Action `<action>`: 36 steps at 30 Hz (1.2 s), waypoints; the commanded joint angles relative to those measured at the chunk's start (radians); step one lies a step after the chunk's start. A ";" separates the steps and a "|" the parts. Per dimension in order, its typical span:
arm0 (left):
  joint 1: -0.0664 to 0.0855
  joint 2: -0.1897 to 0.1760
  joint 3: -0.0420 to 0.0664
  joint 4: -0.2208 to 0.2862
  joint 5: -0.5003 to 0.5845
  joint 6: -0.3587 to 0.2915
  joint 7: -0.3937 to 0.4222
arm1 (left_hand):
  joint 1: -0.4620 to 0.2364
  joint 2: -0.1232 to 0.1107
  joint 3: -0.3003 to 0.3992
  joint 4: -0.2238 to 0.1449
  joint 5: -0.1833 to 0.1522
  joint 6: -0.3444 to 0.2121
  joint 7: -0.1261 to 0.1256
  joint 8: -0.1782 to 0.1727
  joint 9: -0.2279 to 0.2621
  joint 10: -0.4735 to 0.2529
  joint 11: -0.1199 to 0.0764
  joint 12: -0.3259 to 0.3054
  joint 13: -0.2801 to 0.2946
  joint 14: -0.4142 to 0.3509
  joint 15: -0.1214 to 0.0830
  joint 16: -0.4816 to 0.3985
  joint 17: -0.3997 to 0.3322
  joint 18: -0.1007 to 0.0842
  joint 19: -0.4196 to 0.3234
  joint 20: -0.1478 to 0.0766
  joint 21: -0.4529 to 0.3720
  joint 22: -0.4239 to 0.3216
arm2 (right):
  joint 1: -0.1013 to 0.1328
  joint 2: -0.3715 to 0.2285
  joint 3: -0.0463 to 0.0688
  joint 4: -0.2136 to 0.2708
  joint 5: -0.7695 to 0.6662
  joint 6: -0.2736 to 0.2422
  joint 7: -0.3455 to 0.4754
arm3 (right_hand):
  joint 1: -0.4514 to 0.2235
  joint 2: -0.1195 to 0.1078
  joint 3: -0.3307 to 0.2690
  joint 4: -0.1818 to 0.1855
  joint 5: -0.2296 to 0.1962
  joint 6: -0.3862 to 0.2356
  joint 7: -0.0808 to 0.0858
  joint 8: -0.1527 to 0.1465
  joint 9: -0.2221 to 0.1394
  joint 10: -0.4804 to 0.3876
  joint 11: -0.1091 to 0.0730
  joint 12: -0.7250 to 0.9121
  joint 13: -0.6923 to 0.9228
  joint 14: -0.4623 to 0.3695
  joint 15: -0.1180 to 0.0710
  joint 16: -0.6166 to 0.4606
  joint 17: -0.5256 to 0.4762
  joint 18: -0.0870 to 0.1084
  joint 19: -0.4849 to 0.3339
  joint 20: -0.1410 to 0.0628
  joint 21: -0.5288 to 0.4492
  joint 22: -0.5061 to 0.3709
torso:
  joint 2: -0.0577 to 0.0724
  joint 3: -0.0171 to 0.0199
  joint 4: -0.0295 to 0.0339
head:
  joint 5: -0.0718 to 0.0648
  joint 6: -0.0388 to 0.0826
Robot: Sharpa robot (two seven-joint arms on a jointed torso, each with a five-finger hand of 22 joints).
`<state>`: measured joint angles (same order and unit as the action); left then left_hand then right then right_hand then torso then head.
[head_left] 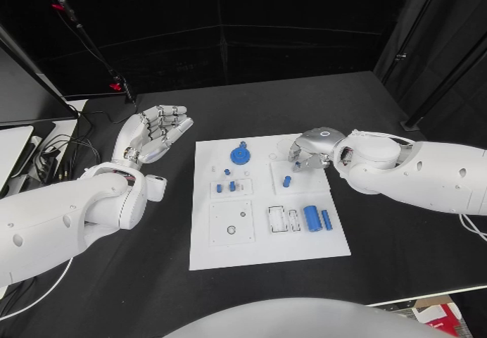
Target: Assemble the parts on the task board
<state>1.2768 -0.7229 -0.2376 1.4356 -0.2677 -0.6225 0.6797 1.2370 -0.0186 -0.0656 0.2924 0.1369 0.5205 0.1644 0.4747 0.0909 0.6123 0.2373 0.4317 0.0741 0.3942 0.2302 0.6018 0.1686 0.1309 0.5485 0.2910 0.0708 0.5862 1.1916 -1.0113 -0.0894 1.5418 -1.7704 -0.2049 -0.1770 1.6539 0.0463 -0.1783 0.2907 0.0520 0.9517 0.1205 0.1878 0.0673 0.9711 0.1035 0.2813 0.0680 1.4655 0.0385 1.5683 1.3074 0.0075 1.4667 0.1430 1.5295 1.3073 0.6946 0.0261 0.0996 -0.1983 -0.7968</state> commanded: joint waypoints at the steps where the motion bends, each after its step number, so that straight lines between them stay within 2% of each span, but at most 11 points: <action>1: 0.001 0.001 0.001 -0.001 0.003 0.001 0.073 | 0.000 0.009 -0.001 0.000 0.006 -0.007 0.111 0.005 -0.002 -0.007 -0.002 0.008 -0.002 -0.006 -0.002 0.004 -0.003 -0.007 0.007 -0.002 0.004 -0.002 | -0.001 -0.001 -0.001 0.002 -0.025 0.026 -0.024 | 0.000 0.000 0.006 0.000 -0.005 0.011 -0.001 -0.008 0.000 0.018 0.000 -0.003 -0.002 0.104 -0.006 0.000 0.257 0.004 0.076 -0.007 0.003 0.244 | 0.000 0.0006 -0.0005 | 0.003 -0.002; 5: 0.001 0.001 0.001 -0.002 0.003 0.001 0.071 | 0.000 0.009 -0.001 0.000 0.006 -0.007 0.111 0.005 -0.002 -0.007 -0.002 0.008 -0.002 -0.006 -0.002 0.005 -0.003 -0.007 0.007 -0.002 0.004 -0.002 | -0.001 -0.003 -0.001 0.008 -0.037 0.011 -0.027 | -0.001 -0.002 0.007 0.000 -0.005 0.015 -0.002 -0.011 0.000 0.031 -0.001 -0.006 -0.004 0.103 -0.007 -0.001 0.255 0.004 0.076 -0.007 0.004 0.244 | 0.000 -0.0001 -0.0009 | 0.001 -0.001; 11: 0.001 0.002 0.001 -0.005 0.003 0.002 0.068 | 0.000 0.012 -0.002 0.000 0.007 -0.008 0.111 0.008 -0.002 -0.007 -0.002 0.011 -0.002 -0.006 -0.003 0.007 -0.005 -0.006 0.009 -0.002 0.005 -0.003 | -0.001 -0.008 -0.001 0.020 -0.045 -0.041 -0.021 | -0.001 -0.006 0.007 0.000 -0.005 0.015 -0.002 -0.014 0.000 0.033 -0.001 -0.010 -0.005 0.103 -0.008 -0.003 0.252 0.004 0.077 -0.008 0.005 0.245 | 0.000 0.0011 0.0000 | -0.002 0.001; 15: 0.001 0.001 0.001 -0.006 0.003 0.003 0.067 | 0.000 0.012 -0.002 0.000 0.007 -0.008 0.111 0.008 -0.002 -0.007 -0.002 0.011 -0.002 -0.006 -0.003 0.007 -0.005 -0.006 0.009 -0.002 0.005 -0.003 | -0.001 -0.014 -0.001 0.026 -0.047 -0.055 -0.022 | -0.001 -0.012 0.007 0.000 -0.005 0.013 -0.001 -0.021 -0.002 0.031 -0.001 -0.019 -0.006 0.102 -0.007 -0.004 0.250 0.004 0.077 -0.008 0.004 0.245 | 0.000 0.0011 0.0005 | -0.002 0.002; 27: 0.000 0.001 0.001 -0.009 0.003 0.006 0.063 | 0.003 0.015 -0.005 0.000 0.009 -0.010 0.111 0.012 -0.003 -0.008 -0.003 0.016 -0.003 -0.006 -0.003 0.012 -0.008 -0.006 0.012 -0.002 0.005 -0.005 | -0.001 -0.021 -0.001 0.039 -0.048 -0.036 -0.050 | -0.007 -0.019 0.011 0.001 -0.005 0.008 0.000 -0.032 -0.002 0.044 -0.001 -0.027 -0.005 0.102 -0.007 -0.005 0.248 0.005 0.076 -0.009 0.002 0.243 | 0.000 0.0012 0.0008 | -0.005 -0.001; 36: 0.000 0.000 0.001 -0.010 0.003 0.008 0.059 | 0.007 0.018 -0.007 -0.001 0.013 -0.012 0.110 0.016 -0.005 -0.009 -0.003 0.021 -0.003 -0.006 -0.003 0.017 -0.011 -0.006 0.013 -0.002 0.005 -0.007 | -0.001 -0.014 -0.001 0.038 -0.050 -0.009 -0.077 | -0.005 -0.015 0.020 0.001 -0.005 0.013 -0.002 -0.040 -0.001 0.071 -0.007 -0.032 -0.005 0.102 -0.011 -0.004 0.250 0.005 0.075 -0.011 0.001 0.243 | 0.000 0.0014 0.0012 | -0.005 -0.004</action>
<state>1.2759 -0.7228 -0.2376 1.4254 -0.2666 -0.6220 0.6800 1.2464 -0.0096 -0.0656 0.2924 0.1445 0.5164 0.1613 0.4870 0.0878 0.6088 0.2337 0.4479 0.0723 0.3943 0.2302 0.6162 0.1586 0.1311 0.5556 0.2911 0.0707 0.5801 1.1891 -1.0266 -0.0913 1.5776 -1.8103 -0.2292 -0.2297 1.6473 0.0397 -0.1628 0.2917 0.0520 0.9617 0.1198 0.1506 0.0662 1.0336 0.0948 0.2537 0.0630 1.4642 0.0345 1.5683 1.3074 0.0075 1.4658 0.1364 1.5295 1.3073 0.6944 0.0271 0.0999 -0.2033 -0.8003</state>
